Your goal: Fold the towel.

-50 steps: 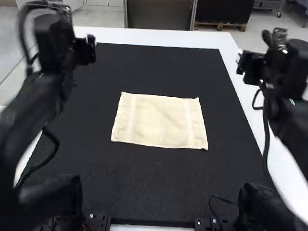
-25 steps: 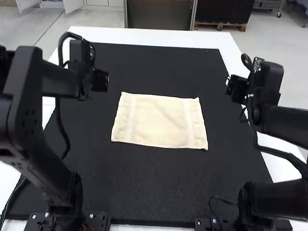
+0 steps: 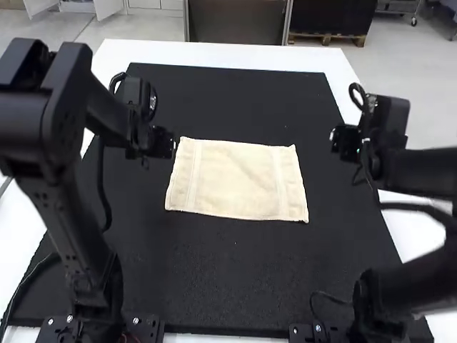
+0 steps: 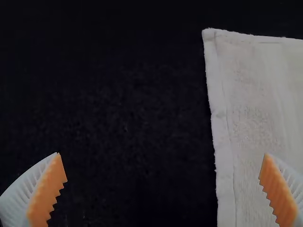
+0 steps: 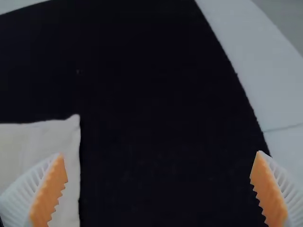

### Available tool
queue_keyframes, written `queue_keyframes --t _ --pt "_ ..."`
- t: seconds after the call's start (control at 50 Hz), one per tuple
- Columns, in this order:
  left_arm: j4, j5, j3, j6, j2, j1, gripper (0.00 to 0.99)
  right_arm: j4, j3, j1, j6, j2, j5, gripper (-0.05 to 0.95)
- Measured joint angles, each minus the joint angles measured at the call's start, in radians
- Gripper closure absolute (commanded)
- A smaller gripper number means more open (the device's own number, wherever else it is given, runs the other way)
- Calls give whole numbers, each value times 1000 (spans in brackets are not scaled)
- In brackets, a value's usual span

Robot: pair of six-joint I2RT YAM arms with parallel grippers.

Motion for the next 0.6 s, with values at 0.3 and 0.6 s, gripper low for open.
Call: queue_keyframes --t 0.3,0.6 --pt "-81 62 142 -3 78 16 38 4 99 42 -13 251 -56 -2" --pt "-115 73 220 12 175 -36 38 15 256 111 -25 431 -95 -2"
